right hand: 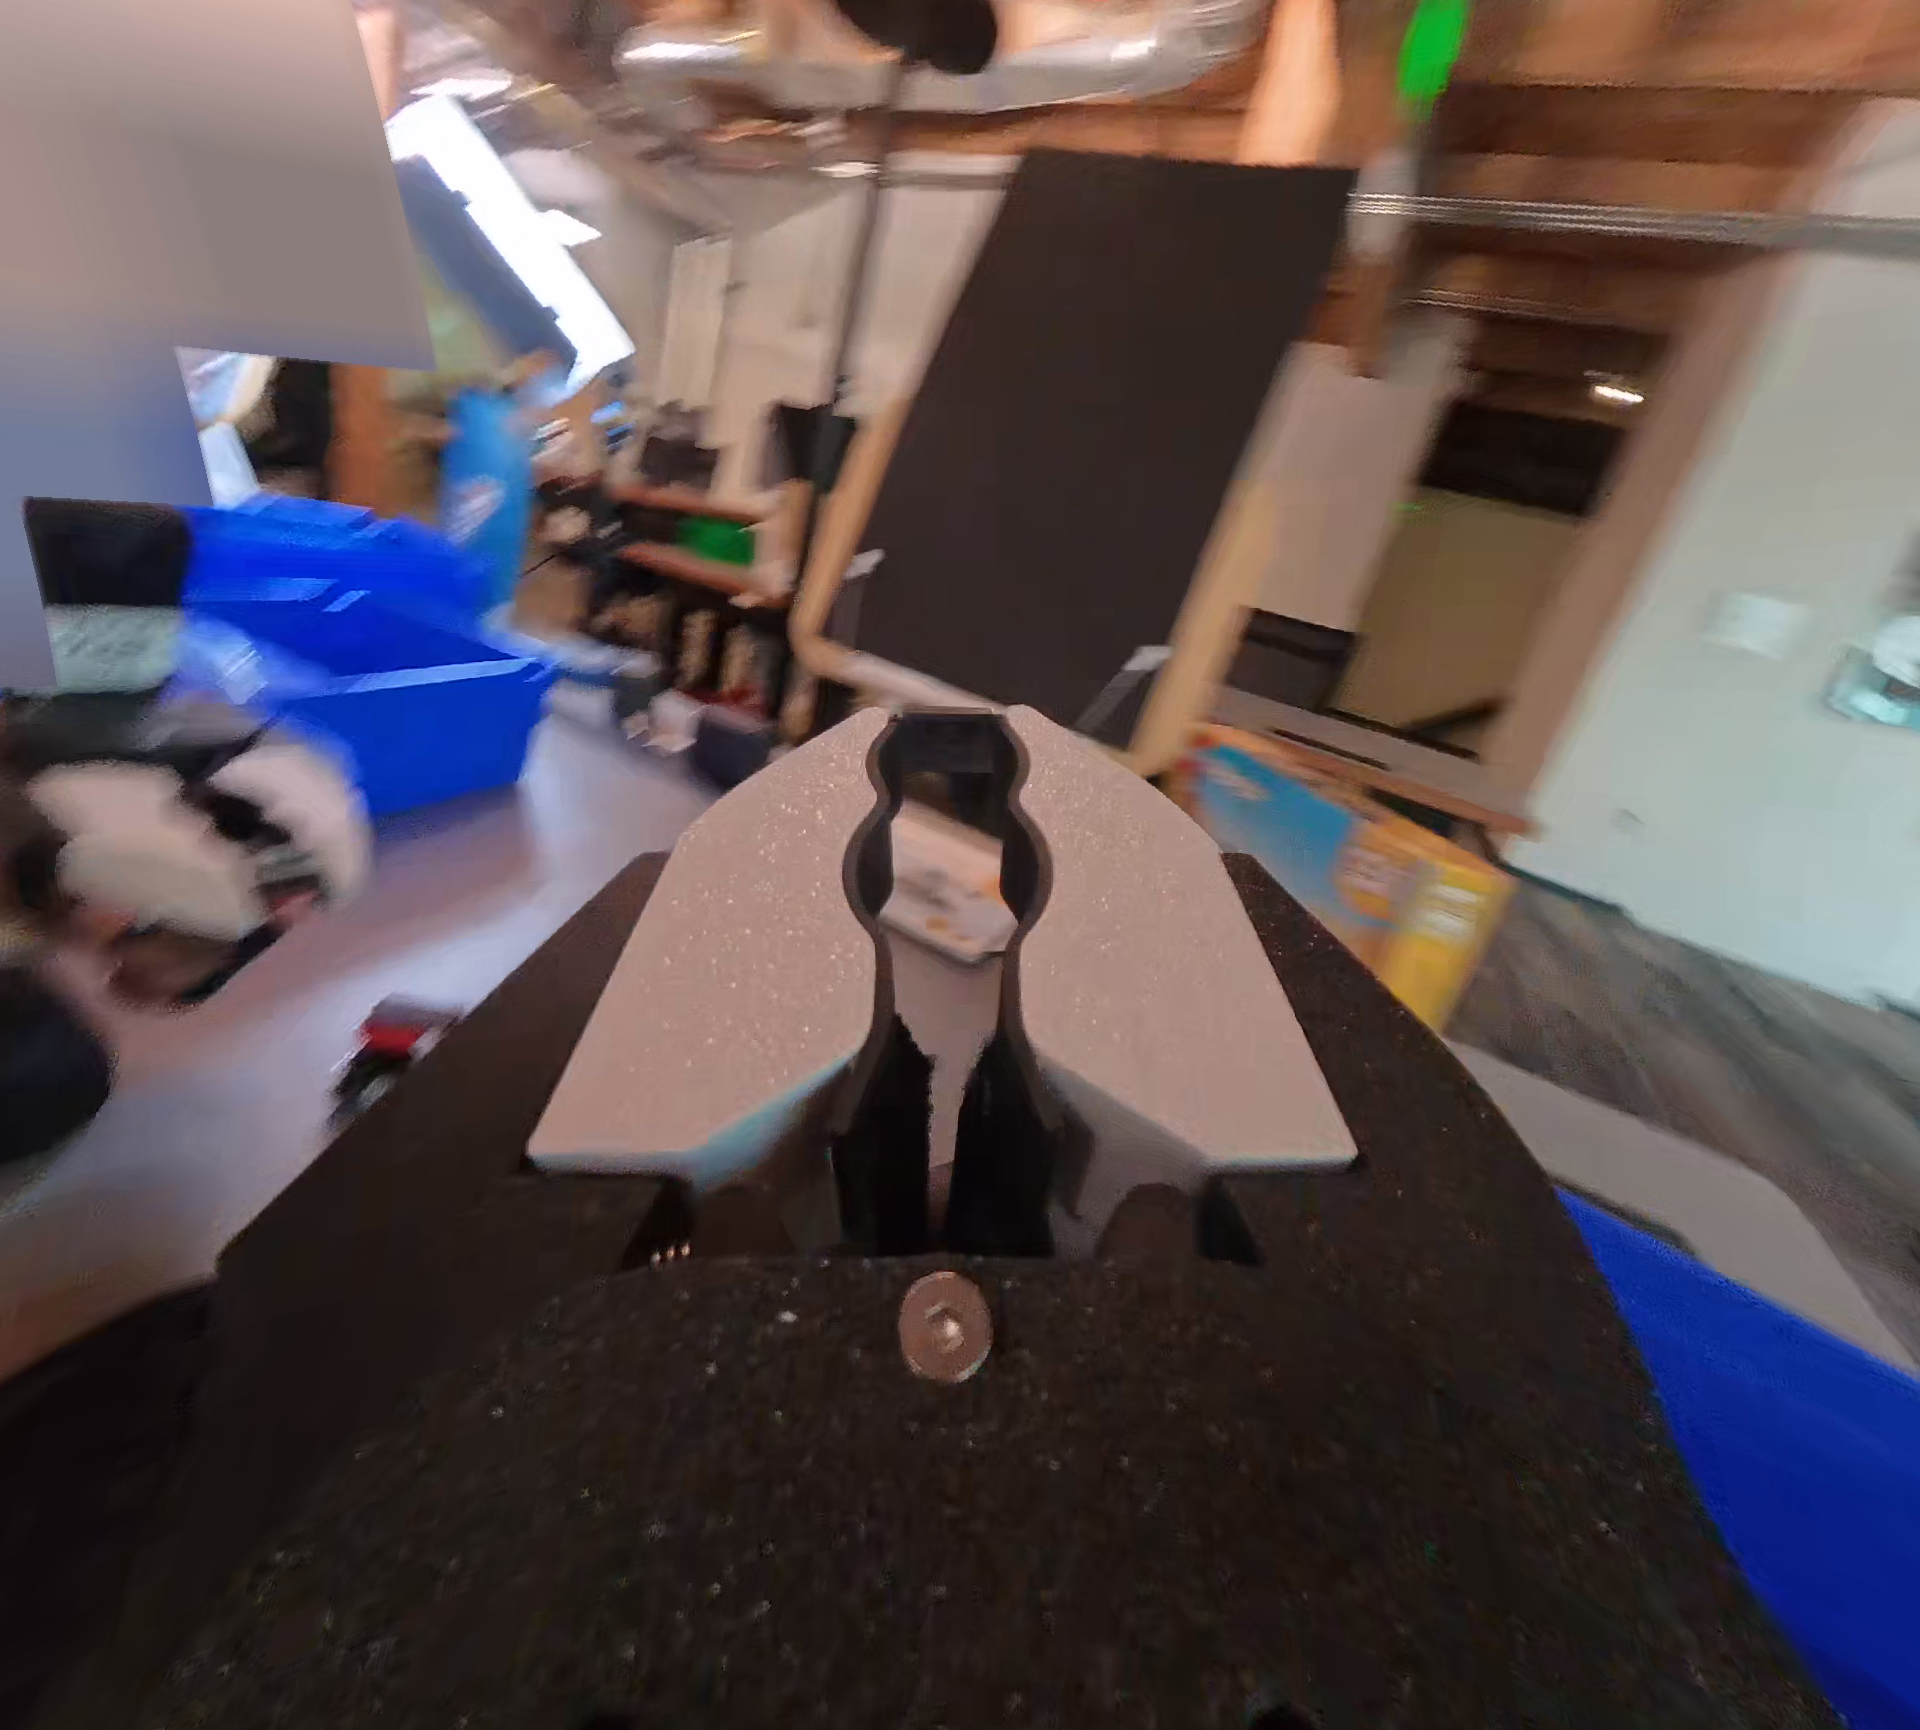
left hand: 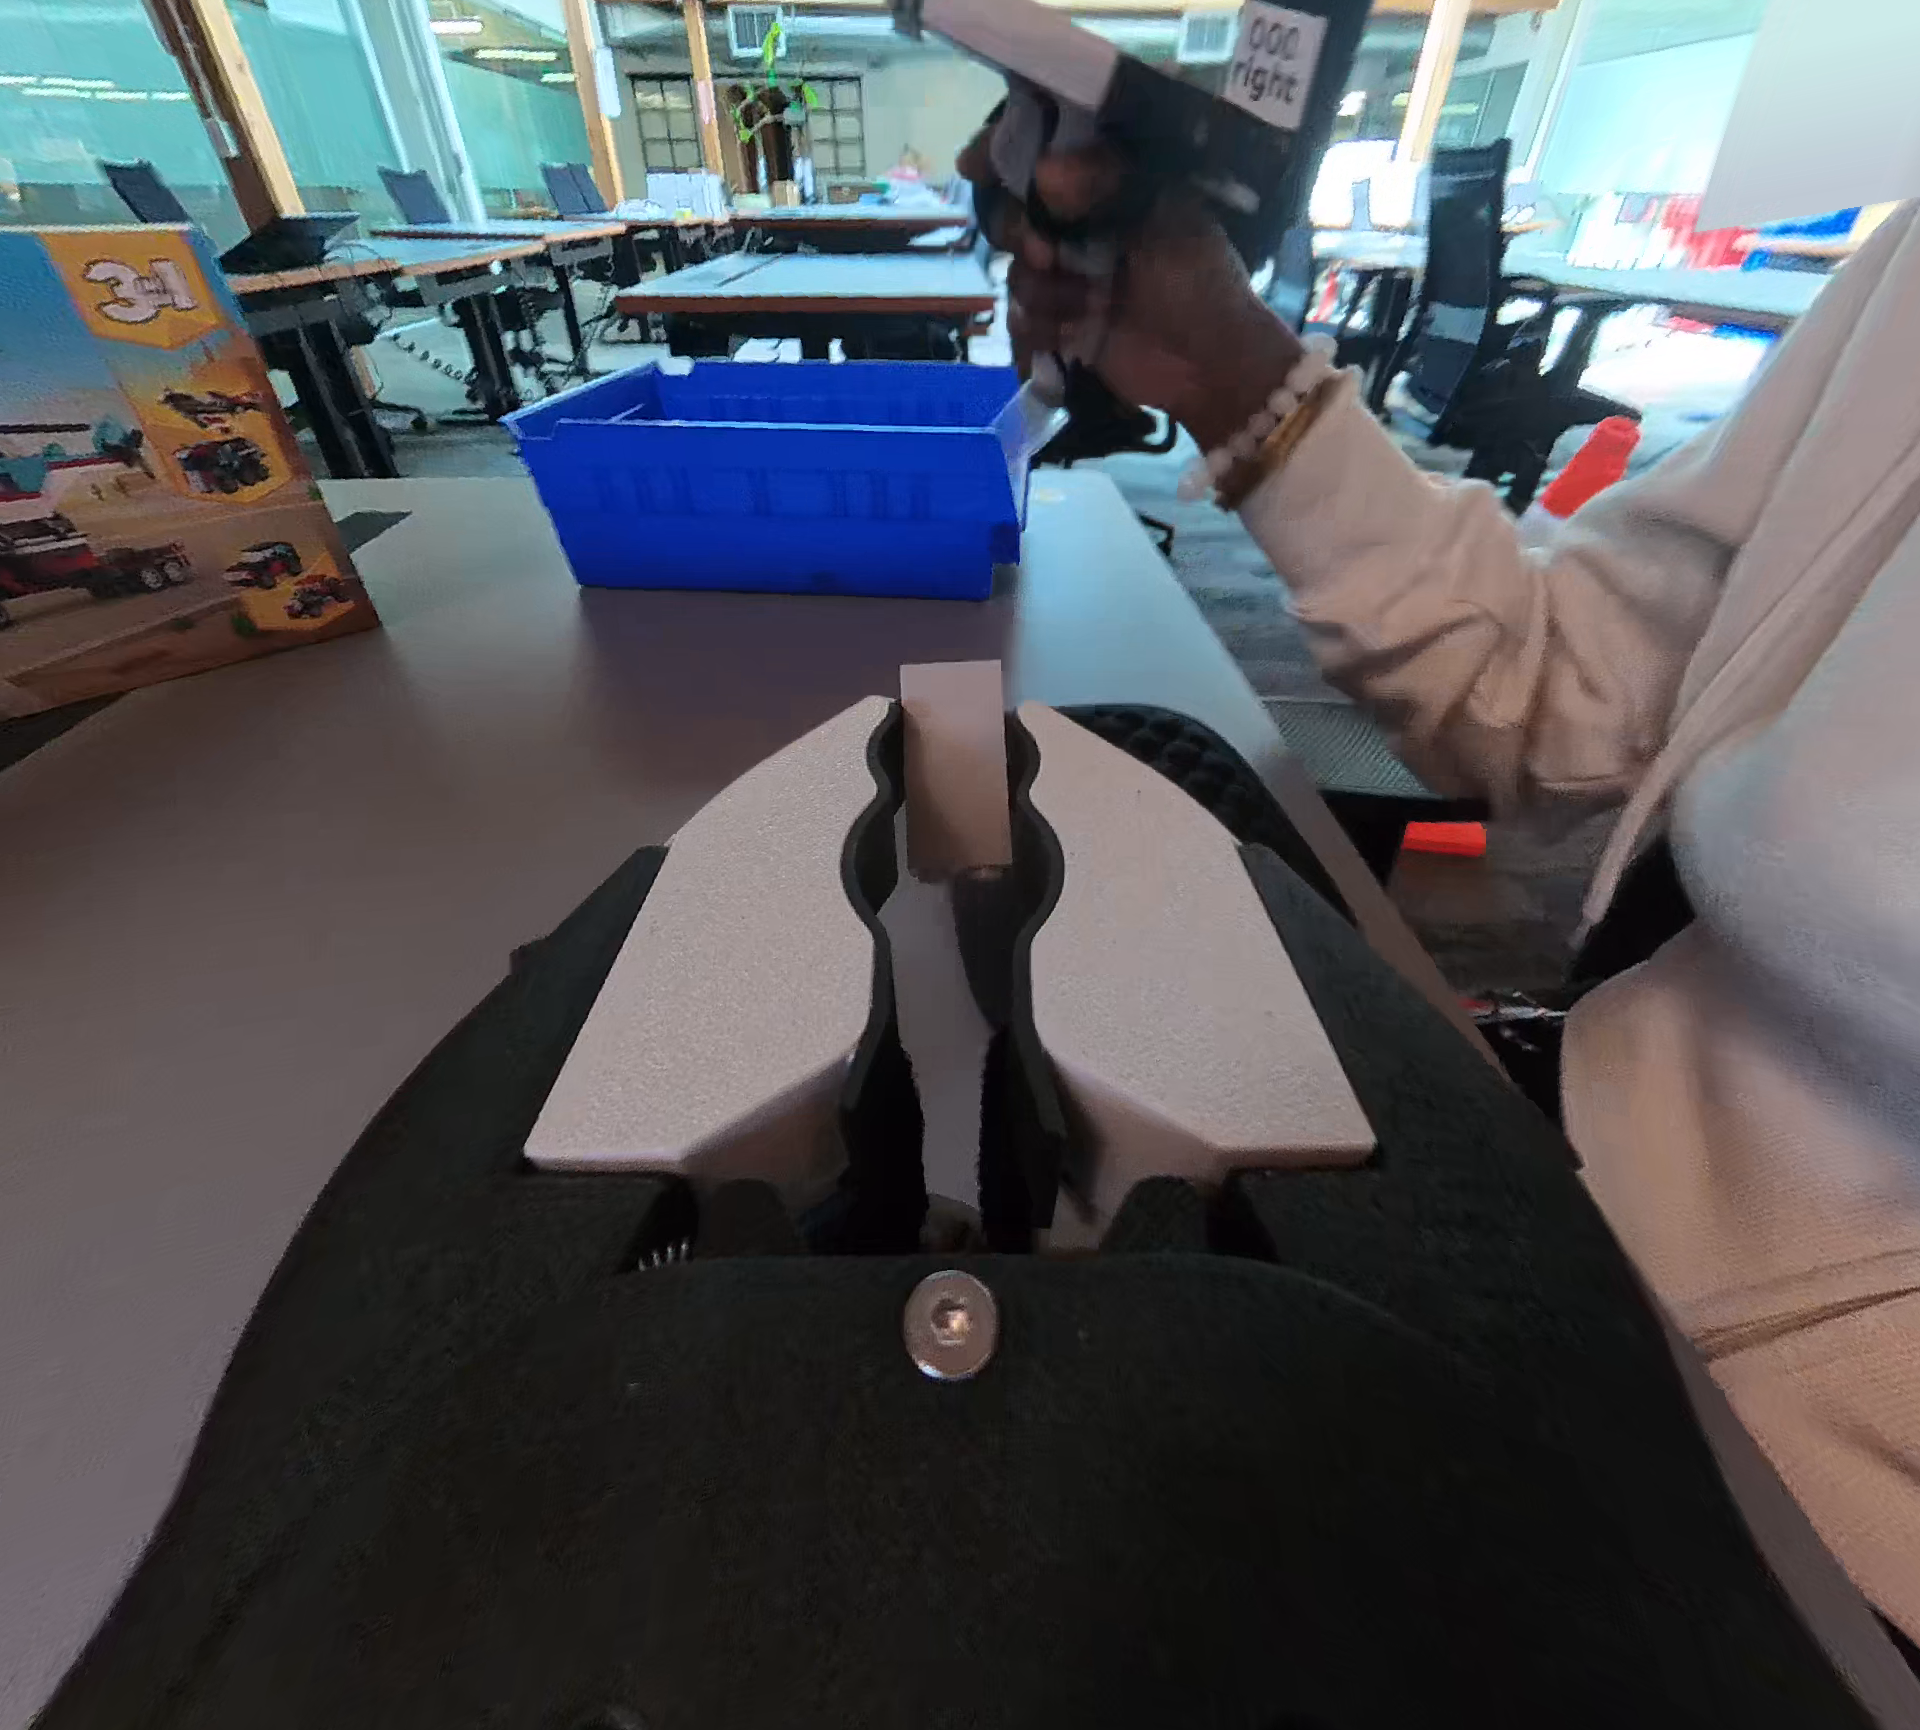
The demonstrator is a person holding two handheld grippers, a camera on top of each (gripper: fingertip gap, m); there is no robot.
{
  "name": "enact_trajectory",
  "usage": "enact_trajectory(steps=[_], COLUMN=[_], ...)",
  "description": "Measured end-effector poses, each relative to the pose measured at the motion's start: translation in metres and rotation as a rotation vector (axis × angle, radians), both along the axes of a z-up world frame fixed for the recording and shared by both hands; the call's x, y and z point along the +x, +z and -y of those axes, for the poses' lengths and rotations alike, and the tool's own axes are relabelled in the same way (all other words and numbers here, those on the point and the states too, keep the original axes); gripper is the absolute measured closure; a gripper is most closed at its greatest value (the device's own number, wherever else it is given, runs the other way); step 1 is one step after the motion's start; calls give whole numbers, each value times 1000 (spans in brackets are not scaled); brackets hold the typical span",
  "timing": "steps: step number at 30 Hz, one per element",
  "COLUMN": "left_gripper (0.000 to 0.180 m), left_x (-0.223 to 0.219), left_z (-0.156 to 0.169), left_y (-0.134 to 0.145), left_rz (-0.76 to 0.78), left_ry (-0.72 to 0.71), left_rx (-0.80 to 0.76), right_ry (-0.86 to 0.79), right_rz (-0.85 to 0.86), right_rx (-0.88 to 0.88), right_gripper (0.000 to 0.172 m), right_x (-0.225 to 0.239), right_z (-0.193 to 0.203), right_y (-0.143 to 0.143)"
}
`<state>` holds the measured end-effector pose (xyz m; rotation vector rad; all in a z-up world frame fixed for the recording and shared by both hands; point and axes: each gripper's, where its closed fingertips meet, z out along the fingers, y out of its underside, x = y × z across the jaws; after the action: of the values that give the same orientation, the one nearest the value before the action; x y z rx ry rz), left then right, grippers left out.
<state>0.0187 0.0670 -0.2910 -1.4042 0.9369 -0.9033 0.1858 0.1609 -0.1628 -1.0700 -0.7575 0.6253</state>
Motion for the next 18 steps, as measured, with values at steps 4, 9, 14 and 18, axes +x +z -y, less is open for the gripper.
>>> enact_trajectory(steps=[4, 9, 14, 18], left_gripper=[163, 163, 162, 163], left_x=[2, 0, -3, -4], left_z=[6, 7, 5, 2], left_y=[11, 20, 21, 20], left_rz=[103, 222, 244, 253], left_ry=[-52, -99, -93, -77], left_rx=[-33, -102, -117, -131], right_ry=[-180, 89, 211, -237], right_rz=[-201, -535, -631, -275], right_rx=[-176, -357, -428, -598], right_gripper=[156, 156, 156, 156], right_x=[108, 150, 159, 173], right_z=[-30, -32, -43, -86], right_y=[28, 17, 4, -66])
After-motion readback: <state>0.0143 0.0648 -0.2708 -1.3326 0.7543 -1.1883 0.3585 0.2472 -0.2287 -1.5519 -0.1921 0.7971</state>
